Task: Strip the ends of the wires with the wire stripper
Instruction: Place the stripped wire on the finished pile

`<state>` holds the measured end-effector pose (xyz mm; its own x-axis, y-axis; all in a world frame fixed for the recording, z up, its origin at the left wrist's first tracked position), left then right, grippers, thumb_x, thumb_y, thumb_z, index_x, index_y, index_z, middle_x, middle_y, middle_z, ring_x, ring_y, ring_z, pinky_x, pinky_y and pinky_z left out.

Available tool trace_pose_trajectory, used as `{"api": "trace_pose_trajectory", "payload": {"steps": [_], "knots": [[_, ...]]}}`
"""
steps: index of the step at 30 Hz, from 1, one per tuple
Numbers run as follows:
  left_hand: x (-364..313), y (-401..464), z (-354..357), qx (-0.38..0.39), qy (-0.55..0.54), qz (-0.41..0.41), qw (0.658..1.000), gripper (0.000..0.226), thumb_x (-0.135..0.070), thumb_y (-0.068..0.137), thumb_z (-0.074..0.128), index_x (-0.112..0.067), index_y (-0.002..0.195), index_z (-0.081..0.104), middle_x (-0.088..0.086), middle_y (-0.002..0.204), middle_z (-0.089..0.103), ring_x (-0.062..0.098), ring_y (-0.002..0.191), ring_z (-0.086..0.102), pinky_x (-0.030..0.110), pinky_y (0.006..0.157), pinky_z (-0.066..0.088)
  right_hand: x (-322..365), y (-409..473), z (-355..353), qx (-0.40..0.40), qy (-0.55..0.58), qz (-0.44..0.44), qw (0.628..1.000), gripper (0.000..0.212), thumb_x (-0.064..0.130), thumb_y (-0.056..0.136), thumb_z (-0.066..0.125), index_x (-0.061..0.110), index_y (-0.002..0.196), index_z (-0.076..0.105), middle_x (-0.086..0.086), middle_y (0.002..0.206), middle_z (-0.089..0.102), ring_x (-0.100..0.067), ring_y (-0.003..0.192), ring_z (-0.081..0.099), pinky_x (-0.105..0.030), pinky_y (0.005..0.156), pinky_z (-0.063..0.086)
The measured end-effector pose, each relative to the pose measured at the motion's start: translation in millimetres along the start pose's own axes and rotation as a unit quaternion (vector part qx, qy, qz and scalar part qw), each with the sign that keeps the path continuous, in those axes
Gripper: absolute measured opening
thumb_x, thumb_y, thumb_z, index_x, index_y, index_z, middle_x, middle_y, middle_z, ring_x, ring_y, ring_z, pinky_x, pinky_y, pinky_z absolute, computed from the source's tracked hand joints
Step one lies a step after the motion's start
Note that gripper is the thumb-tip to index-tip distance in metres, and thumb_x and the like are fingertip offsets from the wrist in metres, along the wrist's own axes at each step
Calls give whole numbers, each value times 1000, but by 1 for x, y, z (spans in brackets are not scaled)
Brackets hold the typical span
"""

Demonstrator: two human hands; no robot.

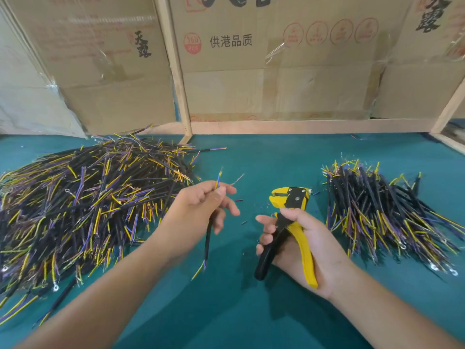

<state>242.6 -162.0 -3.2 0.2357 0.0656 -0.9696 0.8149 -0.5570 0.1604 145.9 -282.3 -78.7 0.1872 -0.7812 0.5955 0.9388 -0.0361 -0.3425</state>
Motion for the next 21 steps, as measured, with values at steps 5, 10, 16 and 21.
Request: {"api": "trace_pose_trajectory", "payload": {"steps": [5,10,16,21], "knots": [[-29,21,65,98,-108,-67,987,28,-17,106,43,3,101,63,12,77,72,14,48,50,24,47,46,-5,0,-8,-43,26,27,998,33,22,91,57,-5,110,59,-10,70,50,-24,57,49,-41,62,53],[-53,81,147,109,-251,-136,952,23,-10,108,38,6,101,54,17,79,69,17,57,67,26,61,61,-5,2,-14,-65,45,28,996,29,23,95,54,-4,100,63,-9,69,48,-24,59,48,-40,61,54],[-42,126,204,136,59,-133,980,39,-41,102,52,-4,90,51,3,78,39,21,68,36,31,69,33,-1,-2,-12,-55,45,12,997,45,18,93,56,3,52,67,-11,65,47,-26,59,47,-44,69,50],[-67,141,114,2,90,73,993,21,-10,99,54,-7,120,52,-1,95,57,10,76,53,15,60,43,3,0,-5,-29,28,-6,999,38,14,68,68,0,103,62,-9,71,46,-25,60,45,-40,63,52]]}}
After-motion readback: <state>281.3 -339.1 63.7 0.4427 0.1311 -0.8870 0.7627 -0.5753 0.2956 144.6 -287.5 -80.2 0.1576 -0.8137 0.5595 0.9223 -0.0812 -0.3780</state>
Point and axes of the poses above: each hand's wrist, its own y-axis towards the middle knuckle, its own z-axis out of the palm, x = y × z, the point moved 10 cm from there along y, towards the middle knuckle
